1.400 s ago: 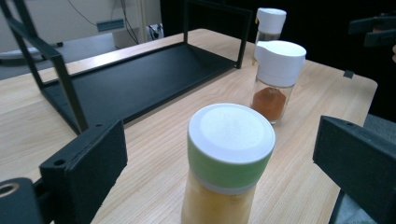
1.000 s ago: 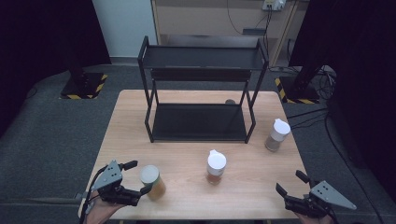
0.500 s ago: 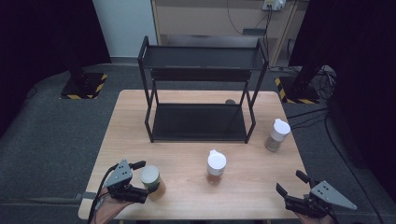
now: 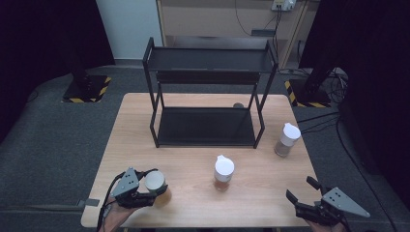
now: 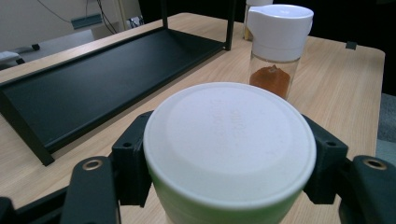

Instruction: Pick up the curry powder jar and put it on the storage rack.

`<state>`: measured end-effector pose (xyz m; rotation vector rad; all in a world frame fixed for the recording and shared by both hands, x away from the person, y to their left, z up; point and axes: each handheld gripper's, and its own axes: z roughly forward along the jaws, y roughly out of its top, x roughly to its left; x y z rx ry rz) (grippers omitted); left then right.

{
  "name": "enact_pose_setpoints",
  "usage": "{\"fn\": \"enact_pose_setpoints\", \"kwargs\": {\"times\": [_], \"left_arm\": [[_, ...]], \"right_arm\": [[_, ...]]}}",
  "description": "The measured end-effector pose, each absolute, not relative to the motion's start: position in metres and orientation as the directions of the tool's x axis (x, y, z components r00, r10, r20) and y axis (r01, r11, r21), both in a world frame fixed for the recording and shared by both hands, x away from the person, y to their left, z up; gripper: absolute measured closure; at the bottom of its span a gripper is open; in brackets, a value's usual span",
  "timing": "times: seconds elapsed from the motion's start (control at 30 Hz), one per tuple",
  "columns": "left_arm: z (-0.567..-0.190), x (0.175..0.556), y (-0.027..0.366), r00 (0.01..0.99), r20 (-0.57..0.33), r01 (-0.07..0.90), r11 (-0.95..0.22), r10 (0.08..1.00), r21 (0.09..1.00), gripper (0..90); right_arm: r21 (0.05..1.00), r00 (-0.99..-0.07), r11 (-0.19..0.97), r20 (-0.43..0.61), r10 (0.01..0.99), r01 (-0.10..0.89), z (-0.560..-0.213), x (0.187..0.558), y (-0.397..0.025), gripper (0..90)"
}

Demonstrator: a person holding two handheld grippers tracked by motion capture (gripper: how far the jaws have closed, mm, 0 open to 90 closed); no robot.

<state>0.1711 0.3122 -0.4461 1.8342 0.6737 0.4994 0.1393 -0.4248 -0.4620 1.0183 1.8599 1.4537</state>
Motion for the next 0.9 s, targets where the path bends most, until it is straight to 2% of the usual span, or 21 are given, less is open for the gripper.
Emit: {"fn": "enact_pose_setpoints", "kwargs": {"times": [0.9], "left_arm": [[-0.4408,0.1734,0.3096,0.765,0.026,0.187,-0.262,0.643,0.947,32.2]], "right_arm": [[0.968,-0.554,0.120,0.024,0.832,0.222,-0.4625,0.1397,-0.4258,10.4]]}}
